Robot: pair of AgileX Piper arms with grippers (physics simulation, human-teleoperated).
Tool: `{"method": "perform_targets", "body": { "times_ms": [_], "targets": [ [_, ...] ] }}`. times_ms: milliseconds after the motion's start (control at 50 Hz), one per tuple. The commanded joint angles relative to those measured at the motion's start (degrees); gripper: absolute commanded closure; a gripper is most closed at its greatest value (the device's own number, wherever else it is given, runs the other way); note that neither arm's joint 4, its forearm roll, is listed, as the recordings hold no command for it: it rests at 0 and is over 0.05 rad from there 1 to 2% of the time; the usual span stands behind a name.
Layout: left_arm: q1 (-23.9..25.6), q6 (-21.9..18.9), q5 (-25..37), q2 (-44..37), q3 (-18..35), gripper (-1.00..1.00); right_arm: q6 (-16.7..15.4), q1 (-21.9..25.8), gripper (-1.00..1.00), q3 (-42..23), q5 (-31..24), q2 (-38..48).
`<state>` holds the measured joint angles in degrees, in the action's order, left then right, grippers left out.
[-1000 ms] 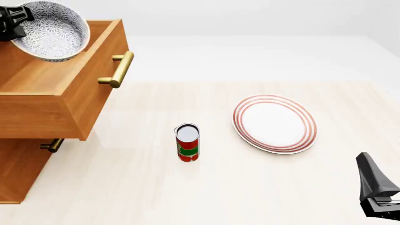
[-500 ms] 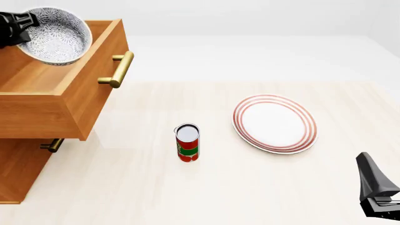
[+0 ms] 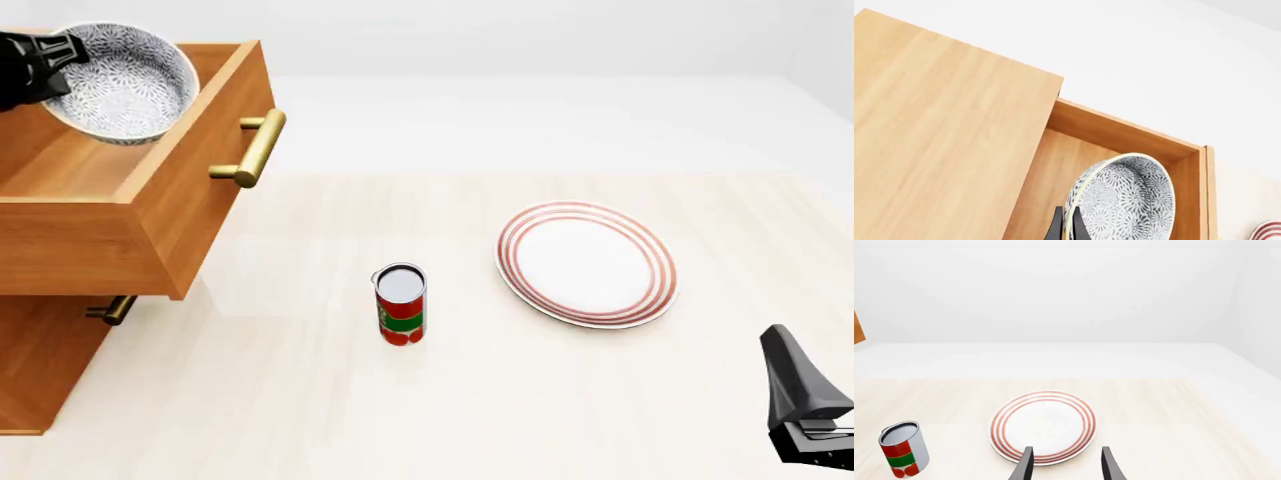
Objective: Put the bowl in the top drawer of the cabinet.
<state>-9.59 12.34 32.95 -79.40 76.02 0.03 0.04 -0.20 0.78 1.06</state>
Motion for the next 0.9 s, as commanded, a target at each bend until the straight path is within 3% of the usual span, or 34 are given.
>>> {"method": "perform_targets", "body": {
  "times_ms": [20,900],
  "targets": [
    [-1.8,0.4,0.9,-0.1,-0.5,1.0,0.0,0.0,-1.0,0.0,-0.2,-0.3],
    [-2.0,0.0,-0.5,-1.7,-1.6,1.0,0.0,0.0,-1.0,0.0,-0.2,-0.3]
  ]
}}
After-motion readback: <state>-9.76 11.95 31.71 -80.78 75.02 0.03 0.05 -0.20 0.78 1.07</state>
